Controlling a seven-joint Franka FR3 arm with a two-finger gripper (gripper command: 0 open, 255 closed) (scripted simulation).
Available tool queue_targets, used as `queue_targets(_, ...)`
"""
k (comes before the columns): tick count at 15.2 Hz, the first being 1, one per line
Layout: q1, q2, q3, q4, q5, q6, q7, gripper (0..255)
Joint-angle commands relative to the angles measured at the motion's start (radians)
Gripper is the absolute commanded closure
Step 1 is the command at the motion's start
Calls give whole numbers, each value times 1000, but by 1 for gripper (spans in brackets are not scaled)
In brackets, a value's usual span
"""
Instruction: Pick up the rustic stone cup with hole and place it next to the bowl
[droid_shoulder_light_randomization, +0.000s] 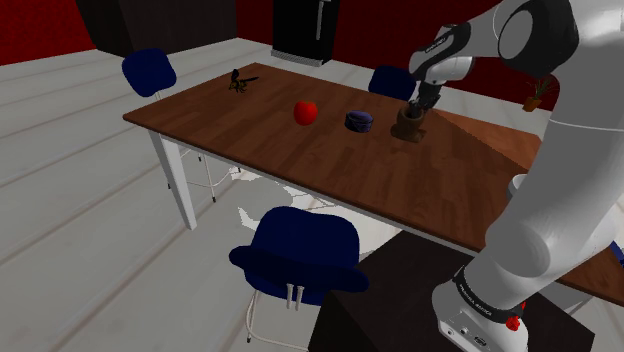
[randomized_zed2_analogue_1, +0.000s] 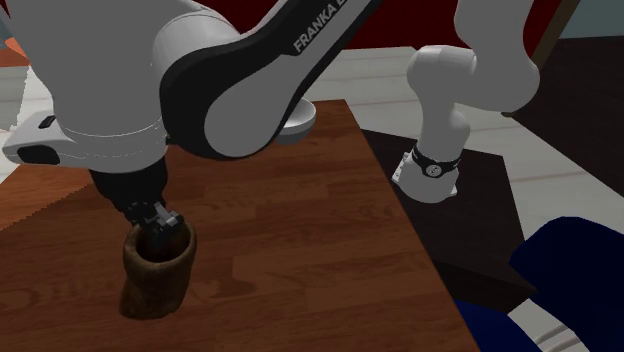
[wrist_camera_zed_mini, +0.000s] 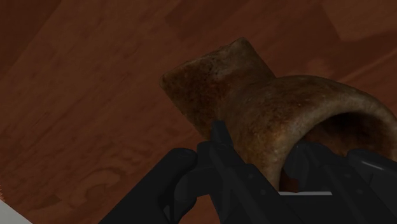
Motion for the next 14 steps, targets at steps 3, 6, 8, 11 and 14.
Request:
queue_targets(3,4,-21,-5,29,-10,-48,4,255)
queue_targets(6,7,-37,-8,50,-18,-83,6,255)
queue_targets(8,8,-47,-10,65,-22,-107,7,255)
queue_targets(11,10,-60,-12,89,-28,-143,9,255)
queue_targets(14,12,-71,-14,115,-33,-180,9,255)
